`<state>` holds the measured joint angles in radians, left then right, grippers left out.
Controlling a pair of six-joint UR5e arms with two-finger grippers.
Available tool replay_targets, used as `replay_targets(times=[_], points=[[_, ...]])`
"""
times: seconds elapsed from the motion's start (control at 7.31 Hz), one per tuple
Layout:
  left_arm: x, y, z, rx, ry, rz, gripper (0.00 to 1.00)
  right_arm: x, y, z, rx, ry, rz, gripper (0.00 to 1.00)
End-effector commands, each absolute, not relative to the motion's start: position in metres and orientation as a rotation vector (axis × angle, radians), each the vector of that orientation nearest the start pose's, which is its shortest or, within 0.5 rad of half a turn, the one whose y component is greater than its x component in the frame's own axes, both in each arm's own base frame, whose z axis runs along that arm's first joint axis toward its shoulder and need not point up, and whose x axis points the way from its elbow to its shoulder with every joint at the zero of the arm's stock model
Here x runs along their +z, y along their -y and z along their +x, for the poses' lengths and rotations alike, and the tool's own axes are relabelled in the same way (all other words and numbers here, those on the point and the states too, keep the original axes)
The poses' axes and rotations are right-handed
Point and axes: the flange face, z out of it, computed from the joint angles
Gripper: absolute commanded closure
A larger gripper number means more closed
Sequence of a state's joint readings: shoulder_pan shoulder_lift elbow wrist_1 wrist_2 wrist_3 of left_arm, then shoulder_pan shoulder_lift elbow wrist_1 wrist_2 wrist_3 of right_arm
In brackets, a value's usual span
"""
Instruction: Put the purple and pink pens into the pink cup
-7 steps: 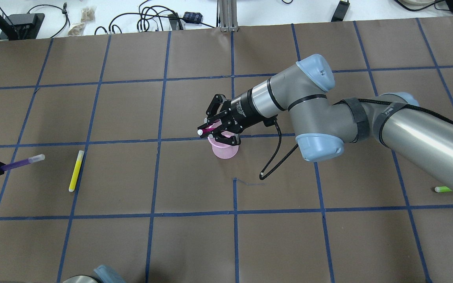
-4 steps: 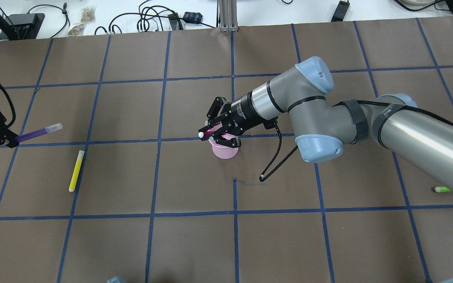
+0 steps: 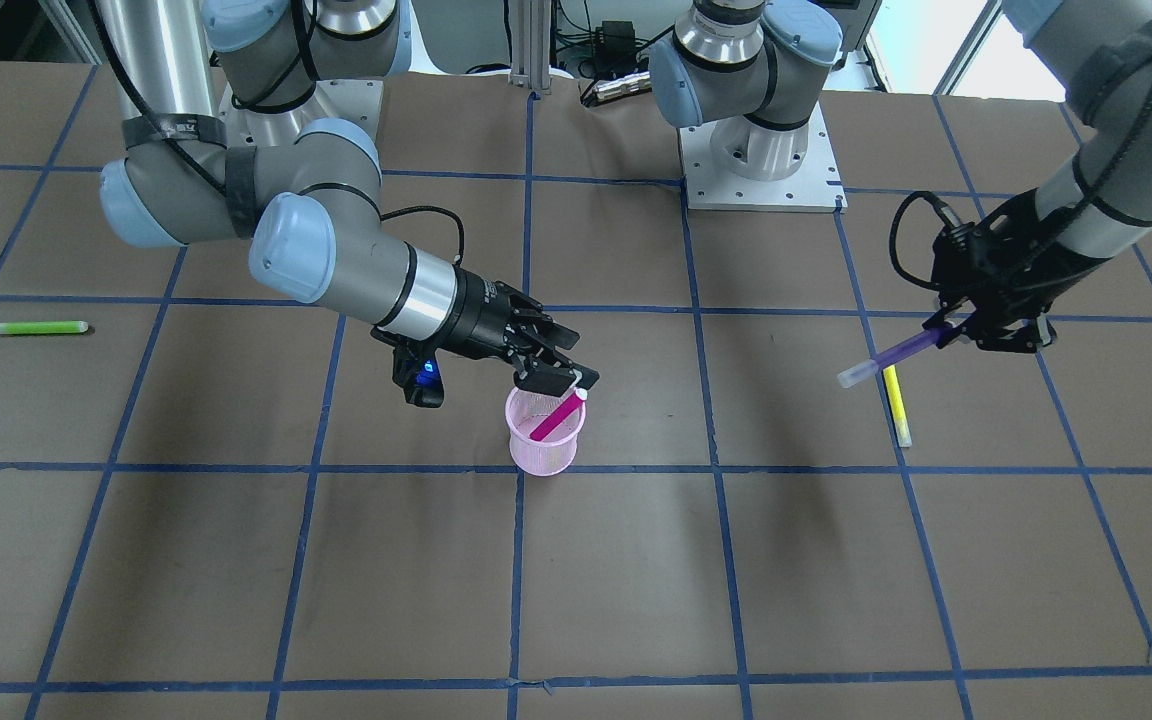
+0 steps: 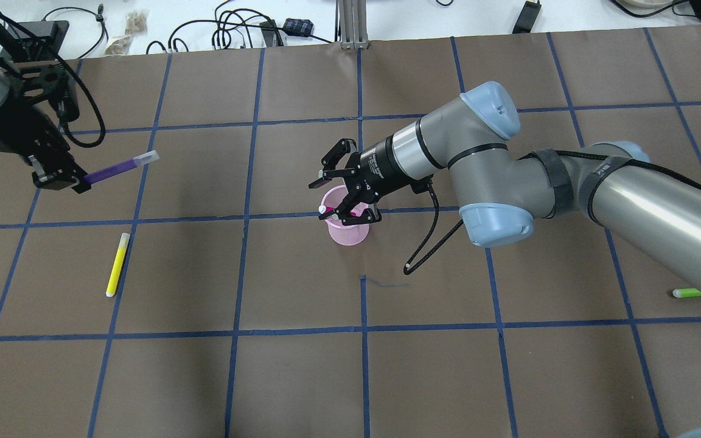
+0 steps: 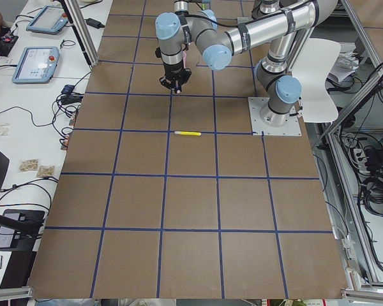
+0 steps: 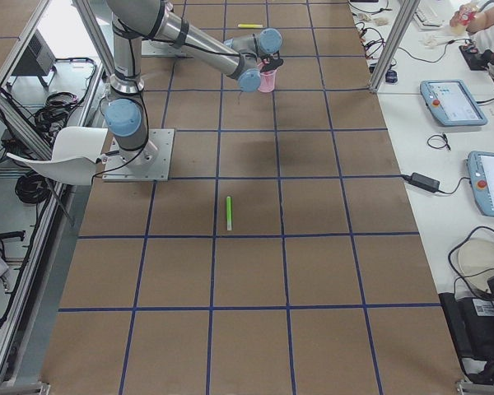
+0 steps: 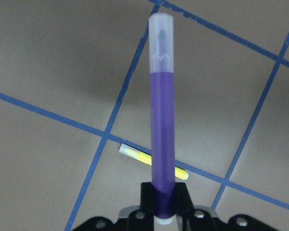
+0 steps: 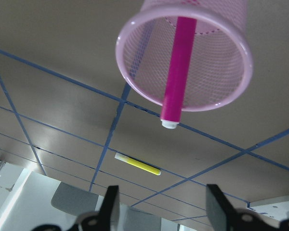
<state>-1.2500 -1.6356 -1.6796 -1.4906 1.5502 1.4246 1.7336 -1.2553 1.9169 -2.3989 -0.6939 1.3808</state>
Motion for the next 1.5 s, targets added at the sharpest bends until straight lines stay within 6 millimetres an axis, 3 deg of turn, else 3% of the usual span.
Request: replay_targets(times=[0.0, 0.27, 0.41, 0.55, 0.68, 0.82, 1.09, 1.23, 1.37], points=[[0.405, 0.524, -0.038, 0.104, -2.803, 1.581, 1.0, 0.296, 0.544, 0.25, 0.43, -2.024, 1.243, 0.14], [0.397, 0.519, -0.108, 0.15, -2.839, 1.46, 1.0, 0.278, 0.561, 0.185, 0.313, -2.207, 1.187, 0.06], [0.388, 0.516, -0.137, 0.184, -2.873, 1.358, 1.0, 0.276, 0.563, 0.146, 0.232, -2.378, 1.104, 0.0], [0.382, 0.515, -0.168, 0.171, -2.88, 1.31, 1.0, 0.265, 0.558, 0.112, 0.271, -2.567, 1.01, 0.0], [0.371, 0.507, -0.202, 0.213, -2.854, 1.313, 1.0, 0.277, 0.559, 0.082, 0.234, -2.765, 0.885, 0.0], [0.371, 0.499, -0.232, 0.247, -2.732, 1.374, 1.0, 0.314, 0.56, 0.07, 0.193, -2.878, 0.818, 0.0], [0.361, 0.489, -0.279, 0.333, -2.614, 1.488, 1.0, 0.398, 0.575, 0.068, 0.191, -3.009, 0.687, 0.0], [0.355, 0.487, -0.303, 0.338, -2.582, 1.517, 1.0, 0.43, 0.583, 0.067, 0.132, -3.035, 0.598, 0.0], [0.346, 0.488, -0.319, 0.385, -2.499, 1.546, 1.0, 0.45, 0.591, 0.06, 0.063, -3.108, 0.479, 0.0]])
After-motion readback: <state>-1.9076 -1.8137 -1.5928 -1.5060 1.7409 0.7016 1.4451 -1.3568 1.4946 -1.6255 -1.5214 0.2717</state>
